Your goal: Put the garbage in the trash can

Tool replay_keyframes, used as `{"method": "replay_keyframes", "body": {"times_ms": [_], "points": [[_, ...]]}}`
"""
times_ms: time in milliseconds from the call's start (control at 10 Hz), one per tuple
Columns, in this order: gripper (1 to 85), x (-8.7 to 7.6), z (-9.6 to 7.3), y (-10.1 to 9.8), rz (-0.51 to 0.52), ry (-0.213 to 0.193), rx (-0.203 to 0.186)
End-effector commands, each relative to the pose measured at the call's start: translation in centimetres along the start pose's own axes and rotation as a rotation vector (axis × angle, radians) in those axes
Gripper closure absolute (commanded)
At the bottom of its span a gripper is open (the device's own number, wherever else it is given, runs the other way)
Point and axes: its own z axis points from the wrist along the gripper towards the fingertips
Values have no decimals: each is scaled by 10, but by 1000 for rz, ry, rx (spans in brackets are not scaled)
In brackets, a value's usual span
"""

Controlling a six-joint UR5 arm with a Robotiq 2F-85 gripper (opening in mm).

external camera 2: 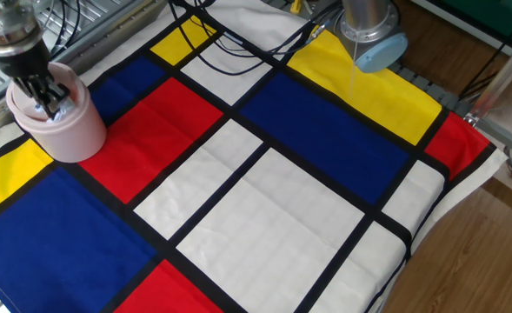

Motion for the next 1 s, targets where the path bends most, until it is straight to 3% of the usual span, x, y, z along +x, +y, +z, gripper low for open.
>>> {"method": "replay_keyframes", "body": {"times_ms": [0, 300, 400, 600, 900], "points": [[847, 2, -13, -14, -24, 14, 28], [847, 4, -21, -14, -19, 23, 39], [847, 3, -21, -3, -24, 13, -2], [847, 1, -24, -12, -32, 22, 47], [847, 3, -31, -11, -24, 33, 52]]}}
